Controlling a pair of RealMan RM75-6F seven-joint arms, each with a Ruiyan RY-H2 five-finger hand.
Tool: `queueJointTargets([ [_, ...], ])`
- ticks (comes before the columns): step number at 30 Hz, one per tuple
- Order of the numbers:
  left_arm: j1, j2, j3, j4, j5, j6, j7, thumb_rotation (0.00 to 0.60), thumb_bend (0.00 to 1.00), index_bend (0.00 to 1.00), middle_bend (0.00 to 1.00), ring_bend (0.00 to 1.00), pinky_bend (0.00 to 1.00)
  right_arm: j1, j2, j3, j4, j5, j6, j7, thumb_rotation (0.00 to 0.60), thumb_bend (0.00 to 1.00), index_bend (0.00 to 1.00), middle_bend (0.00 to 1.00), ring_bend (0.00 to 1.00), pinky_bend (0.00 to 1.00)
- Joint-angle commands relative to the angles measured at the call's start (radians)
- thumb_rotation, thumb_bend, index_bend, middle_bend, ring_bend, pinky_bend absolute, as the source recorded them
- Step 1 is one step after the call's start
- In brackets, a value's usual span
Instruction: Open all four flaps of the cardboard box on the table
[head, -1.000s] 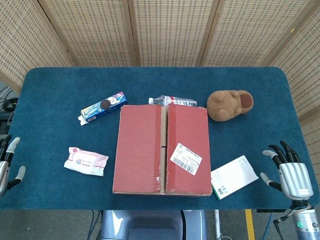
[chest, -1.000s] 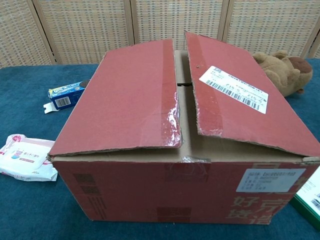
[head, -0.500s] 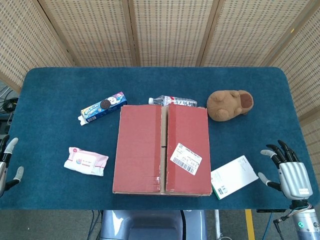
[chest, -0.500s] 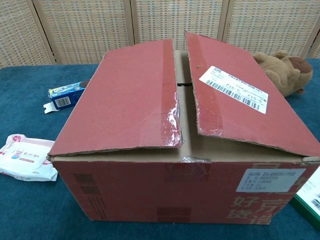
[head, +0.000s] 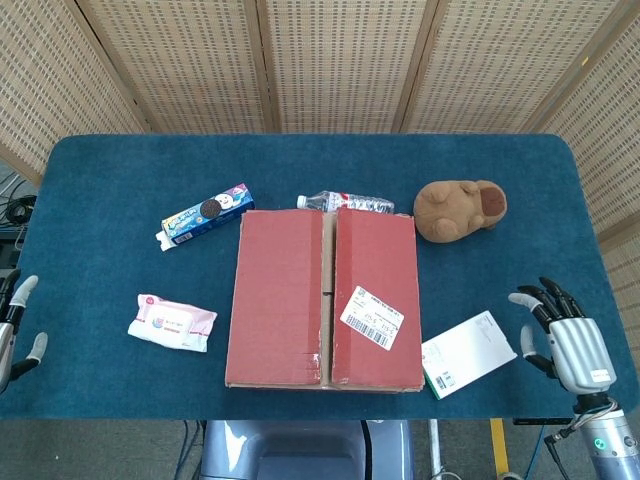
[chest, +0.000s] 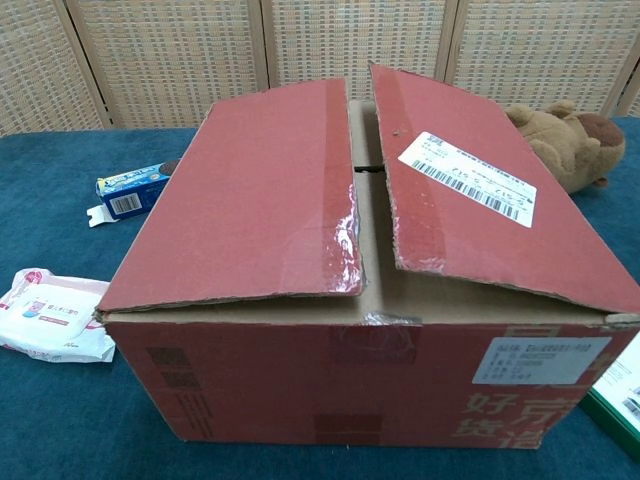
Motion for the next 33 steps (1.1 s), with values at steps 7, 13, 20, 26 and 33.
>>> queueJointTargets([
  [7,-0.01,0.006,0.001,-0.016,-0.015,-0.024,0.026,0.6,0.42,0.07,0.0,0.0,0.0,0.119,0.065,0.02,-0.047,-0.092,-0.082,0.157,0.6,1.0,0.27,0.24,0.11,0.18],
  [13,-0.024,0.005,-0.002,-0.024,-0.03,-0.049,0.052,0.6,0.42,0.07,0.0,0.0,0.0,0.214,0.085,0.041,-0.08,-0.162,-0.134,0.22,0.6,1.0,0.31,0.27,0.11,0.18],
  [20,-0.034,0.004,-0.004,-0.029,-0.048,-0.067,0.069,0.6,0.42,0.07,0.0,0.0,0.0,0.304,0.098,0.06,-0.111,-0.198,-0.197,0.262,0.6,1.0,0.33,0.29,0.13,0.18],
  [26,-0.04,0.004,-0.003,-0.026,-0.061,-0.081,0.077,0.6,0.42,0.07,0.0,0.0,0.0,0.412,0.099,0.087,-0.146,-0.234,-0.284,0.252,0.6,1.0,0.33,0.3,0.14,0.18],
  [33,-0.044,0.004,-0.004,-0.028,-0.077,-0.089,0.084,0.6,0.42,0.07,0.0,0.0,0.0,0.499,0.093,0.084,-0.168,-0.245,-0.377,0.213,0.6,1.0,0.33,0.3,0.14,0.18],
])
